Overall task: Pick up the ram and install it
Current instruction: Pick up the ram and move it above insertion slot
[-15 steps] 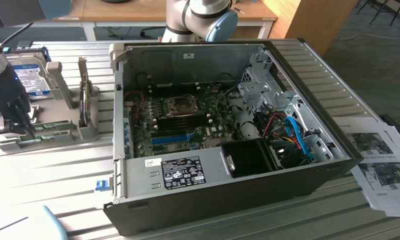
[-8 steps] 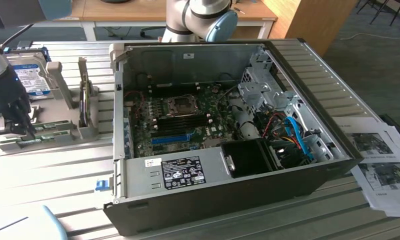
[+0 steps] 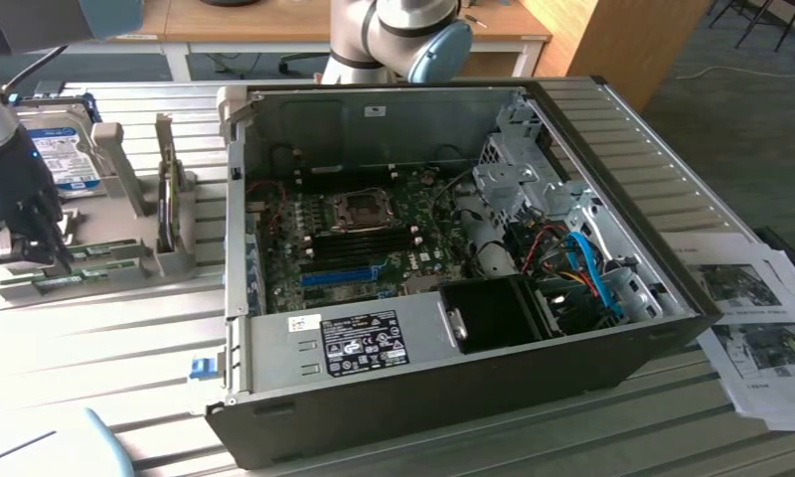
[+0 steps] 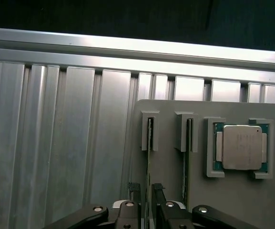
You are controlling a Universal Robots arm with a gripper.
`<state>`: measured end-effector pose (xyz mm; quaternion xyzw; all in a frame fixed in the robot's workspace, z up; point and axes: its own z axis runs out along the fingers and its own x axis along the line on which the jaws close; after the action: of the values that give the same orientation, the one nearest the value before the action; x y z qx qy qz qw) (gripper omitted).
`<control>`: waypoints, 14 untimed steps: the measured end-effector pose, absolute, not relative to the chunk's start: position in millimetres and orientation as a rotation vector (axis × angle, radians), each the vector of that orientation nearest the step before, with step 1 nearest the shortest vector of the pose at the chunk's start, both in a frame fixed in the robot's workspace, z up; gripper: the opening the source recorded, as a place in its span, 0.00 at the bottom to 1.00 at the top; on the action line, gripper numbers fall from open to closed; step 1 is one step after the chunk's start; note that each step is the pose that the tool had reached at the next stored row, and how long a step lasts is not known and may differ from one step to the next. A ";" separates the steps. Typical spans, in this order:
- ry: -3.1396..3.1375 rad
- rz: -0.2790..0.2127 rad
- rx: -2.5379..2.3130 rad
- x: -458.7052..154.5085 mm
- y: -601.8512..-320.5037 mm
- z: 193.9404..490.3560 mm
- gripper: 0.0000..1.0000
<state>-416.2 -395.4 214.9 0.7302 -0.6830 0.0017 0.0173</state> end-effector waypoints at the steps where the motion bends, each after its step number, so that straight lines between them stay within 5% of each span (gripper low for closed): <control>1: -2.122 0.005 2.269 -416.2 -395.4 214.9 0.23; 14: -2.122 0.004 2.268 -401.7 -395.3 214.9 0.23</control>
<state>-401.7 -395.3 214.9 0.7301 -0.6831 0.0012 0.0178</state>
